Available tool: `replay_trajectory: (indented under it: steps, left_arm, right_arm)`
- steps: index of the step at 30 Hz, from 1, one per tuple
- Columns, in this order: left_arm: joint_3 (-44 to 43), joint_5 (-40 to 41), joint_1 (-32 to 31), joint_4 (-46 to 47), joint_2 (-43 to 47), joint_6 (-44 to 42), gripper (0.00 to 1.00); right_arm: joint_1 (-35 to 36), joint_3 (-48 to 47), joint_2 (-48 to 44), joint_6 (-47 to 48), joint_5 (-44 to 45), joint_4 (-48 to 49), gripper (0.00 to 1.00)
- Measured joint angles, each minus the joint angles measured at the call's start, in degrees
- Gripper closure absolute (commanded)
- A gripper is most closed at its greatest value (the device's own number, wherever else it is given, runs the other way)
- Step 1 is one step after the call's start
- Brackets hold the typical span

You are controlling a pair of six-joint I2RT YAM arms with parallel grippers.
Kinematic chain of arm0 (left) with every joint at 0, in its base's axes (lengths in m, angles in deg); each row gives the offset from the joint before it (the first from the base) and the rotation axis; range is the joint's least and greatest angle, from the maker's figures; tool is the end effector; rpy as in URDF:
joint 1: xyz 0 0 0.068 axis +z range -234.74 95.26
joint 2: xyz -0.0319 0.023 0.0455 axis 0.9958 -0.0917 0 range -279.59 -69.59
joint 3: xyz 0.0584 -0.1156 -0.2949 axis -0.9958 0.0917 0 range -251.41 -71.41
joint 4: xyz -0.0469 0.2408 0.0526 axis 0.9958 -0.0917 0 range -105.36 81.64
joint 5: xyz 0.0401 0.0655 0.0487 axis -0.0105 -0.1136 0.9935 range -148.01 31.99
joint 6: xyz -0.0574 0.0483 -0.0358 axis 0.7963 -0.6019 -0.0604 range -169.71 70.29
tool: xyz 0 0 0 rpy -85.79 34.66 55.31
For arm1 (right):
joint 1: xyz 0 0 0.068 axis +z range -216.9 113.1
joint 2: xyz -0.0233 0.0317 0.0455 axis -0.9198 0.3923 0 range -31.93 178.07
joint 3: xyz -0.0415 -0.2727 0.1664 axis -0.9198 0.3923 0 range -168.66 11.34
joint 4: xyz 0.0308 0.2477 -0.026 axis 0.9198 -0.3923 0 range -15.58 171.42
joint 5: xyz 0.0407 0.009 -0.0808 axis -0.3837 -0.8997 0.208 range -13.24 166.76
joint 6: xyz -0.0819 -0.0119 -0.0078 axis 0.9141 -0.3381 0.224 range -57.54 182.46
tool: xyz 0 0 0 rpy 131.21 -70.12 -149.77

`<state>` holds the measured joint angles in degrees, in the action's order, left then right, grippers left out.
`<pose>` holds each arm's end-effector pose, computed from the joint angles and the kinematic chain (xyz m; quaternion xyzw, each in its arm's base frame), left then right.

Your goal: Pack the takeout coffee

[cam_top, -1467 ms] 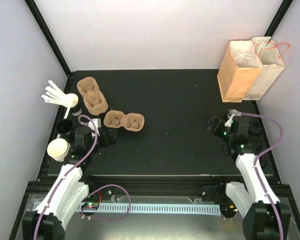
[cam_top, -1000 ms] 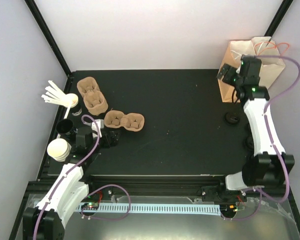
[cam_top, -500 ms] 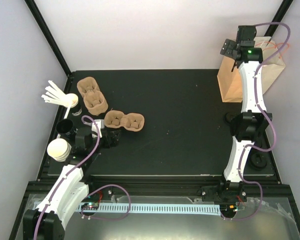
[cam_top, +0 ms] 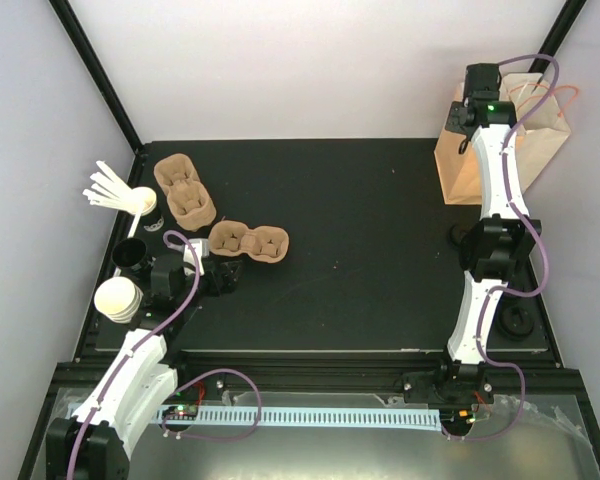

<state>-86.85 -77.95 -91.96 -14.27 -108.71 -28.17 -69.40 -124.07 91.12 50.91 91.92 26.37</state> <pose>0.1336 -0.0419 0.2030 -0.0196 0.8554 -0.2680 0.4429 0.5117 -0.0413 0.3883 0.1635 0.8947 -0.0891 0.4061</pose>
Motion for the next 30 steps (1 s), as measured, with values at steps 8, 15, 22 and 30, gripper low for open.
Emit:
replay_trajectory:
  steps: [8,15,22,30]
  left_arm:
    - [0.02,-0.09,0.0,0.0,0.0,-0.02,0.01]
    - [0.02,-0.13,0.0,-0.02,0.0,-0.02,0.01]
    - [0.02,-0.13,0.0,-0.02,0.0,-0.02,0.01]
    - [0.0,-0.13,0.0,-0.02,0.0,-0.04,0.01]
  right_arm:
    - [1.53,-0.11,-0.13,2.19,1.31,-0.74,0.99]
    - [1.95,-0.09,-0.85,3.65,1.38,-0.81,0.99]
    - [2.86,-0.09,-1.64,4.5,-1.38,-1.42,0.99]
    - [12.07,1.03,-6.82,7.87,-2.4,-1.99,0.99]
